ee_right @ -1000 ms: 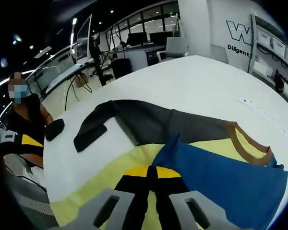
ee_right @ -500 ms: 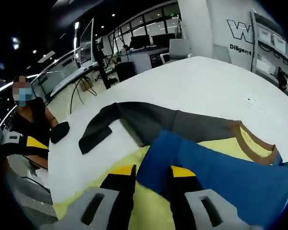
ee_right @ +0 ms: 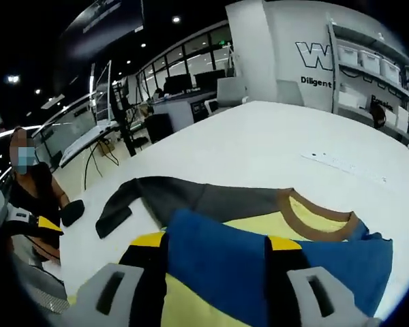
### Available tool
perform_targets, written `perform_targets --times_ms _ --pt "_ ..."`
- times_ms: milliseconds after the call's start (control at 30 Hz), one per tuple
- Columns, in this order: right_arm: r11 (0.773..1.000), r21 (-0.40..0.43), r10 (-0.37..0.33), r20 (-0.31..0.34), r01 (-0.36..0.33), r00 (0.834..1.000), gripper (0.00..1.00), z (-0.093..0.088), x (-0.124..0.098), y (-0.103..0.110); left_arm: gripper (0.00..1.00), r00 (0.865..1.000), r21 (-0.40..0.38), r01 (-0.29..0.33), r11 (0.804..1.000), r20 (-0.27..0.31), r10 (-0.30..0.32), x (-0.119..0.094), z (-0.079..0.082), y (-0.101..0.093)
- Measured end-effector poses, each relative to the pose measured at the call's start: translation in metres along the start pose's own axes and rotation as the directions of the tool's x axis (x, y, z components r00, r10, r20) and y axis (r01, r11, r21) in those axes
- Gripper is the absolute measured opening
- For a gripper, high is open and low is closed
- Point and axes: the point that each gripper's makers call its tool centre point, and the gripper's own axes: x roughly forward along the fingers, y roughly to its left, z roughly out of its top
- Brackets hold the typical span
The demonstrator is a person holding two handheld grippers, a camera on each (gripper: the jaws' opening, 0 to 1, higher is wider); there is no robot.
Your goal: Fold the garment on the visible template until the final outline fits inside the template.
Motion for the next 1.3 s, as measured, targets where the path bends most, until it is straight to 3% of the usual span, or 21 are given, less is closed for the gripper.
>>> perform_targets --times_ms 200,300,800,967,1133,1300 --pt "0.997 0.019 -0.072 0.006 0.072 0.997 0.55 -0.003 -0.016 -0.042 0.99 1.000 -0.006 0.004 1.000 -0.007 -0.004 0.001 -0.002 0.000" --pt "0.995 0.057 -0.079 0.004 0.079 0.997 0.55 -0.007 -0.021 -0.055 0.99 1.000 -0.006 0.007 1.000 -0.009 -0.007 0.002 -0.001 0.000" --pt "0.974 0.058 -0.221 -0.009 0.221 0.975 0.54 -0.012 -0.049 -0.130 0.99 0.999 0.002 0.022 1.000 -0.023 -0.022 0.005 -0.002 -0.001" --pt "0.966 0.078 -0.246 -0.020 0.247 0.969 0.59 -0.016 -0.053 -0.165 0.99 0.999 0.004 0.029 1.000 -0.027 -0.029 0.005 -0.003 -0.002" --pt "0.961 0.092 -0.261 -0.025 0.262 0.965 0.60 -0.019 -0.055 -0.184 0.99 0.998 0.033 0.038 0.999 -0.048 -0.036 0.006 -0.005 -0.003" --pt "0.955 0.130 -0.265 -0.038 0.268 0.963 0.58 -0.025 -0.055 -0.201 0.99 0.999 0.017 0.036 0.999 -0.030 -0.035 0.008 -0.001 -0.002"
